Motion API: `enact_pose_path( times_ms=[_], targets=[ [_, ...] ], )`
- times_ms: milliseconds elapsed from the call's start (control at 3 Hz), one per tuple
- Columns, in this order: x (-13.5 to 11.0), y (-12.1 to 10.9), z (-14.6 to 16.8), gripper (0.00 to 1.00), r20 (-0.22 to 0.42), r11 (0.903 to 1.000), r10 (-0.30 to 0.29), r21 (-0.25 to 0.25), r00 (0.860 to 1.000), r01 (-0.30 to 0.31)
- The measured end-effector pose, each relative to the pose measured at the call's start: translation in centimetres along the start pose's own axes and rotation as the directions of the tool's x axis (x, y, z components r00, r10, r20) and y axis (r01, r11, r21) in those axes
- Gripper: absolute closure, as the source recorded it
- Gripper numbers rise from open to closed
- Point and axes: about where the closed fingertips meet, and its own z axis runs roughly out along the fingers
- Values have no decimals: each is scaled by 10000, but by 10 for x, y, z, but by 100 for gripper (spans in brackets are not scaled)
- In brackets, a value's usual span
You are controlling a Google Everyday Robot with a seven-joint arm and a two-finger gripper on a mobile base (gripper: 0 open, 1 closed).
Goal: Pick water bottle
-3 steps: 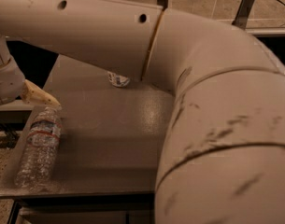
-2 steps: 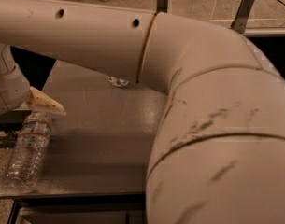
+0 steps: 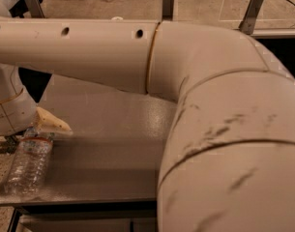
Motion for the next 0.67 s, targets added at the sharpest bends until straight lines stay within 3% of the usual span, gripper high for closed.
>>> enact_pose_path(
  times_ms=[667],
  targets=[
    [8,2,14,41,22,9995,-257,-161,9997,257]
  ],
)
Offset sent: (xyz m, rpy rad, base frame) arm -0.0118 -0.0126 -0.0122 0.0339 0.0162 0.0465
